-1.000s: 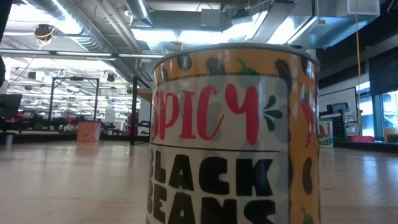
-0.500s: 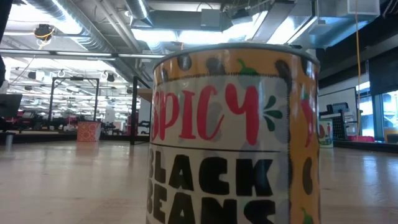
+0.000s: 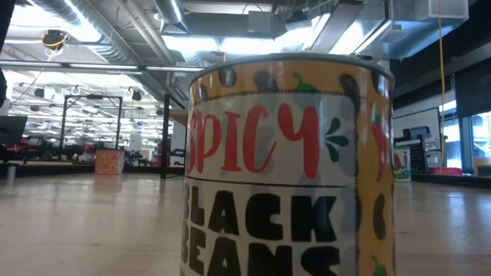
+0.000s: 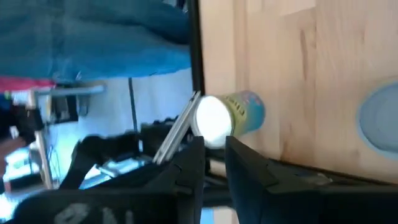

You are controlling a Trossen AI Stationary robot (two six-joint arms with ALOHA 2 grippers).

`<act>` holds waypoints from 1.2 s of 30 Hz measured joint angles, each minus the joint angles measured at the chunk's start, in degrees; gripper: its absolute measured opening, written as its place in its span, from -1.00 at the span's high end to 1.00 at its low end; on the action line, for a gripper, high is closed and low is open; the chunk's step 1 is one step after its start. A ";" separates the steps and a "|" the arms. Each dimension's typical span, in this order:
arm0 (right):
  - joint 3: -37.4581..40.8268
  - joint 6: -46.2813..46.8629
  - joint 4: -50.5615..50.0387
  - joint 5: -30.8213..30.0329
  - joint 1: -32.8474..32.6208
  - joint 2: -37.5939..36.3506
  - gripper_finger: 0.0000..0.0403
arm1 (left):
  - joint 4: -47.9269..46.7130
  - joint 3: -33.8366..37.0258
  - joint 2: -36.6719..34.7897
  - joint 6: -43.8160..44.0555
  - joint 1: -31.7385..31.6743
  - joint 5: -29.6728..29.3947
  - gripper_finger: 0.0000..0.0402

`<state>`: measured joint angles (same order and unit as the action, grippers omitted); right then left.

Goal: Pick and place cans onto a shelf
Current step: Put the canned cherries on the shelf

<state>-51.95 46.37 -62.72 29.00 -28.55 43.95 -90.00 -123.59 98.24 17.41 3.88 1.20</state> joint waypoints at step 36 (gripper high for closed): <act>10.07 7.76 25.11 -7.29 -22.16 24.30 0.67 | -0.02 0.00 0.00 -3.02 0.00 -0.27 1.00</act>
<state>-41.88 54.13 -37.62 21.71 -50.72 68.25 -90.02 -123.59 98.24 14.39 3.88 0.93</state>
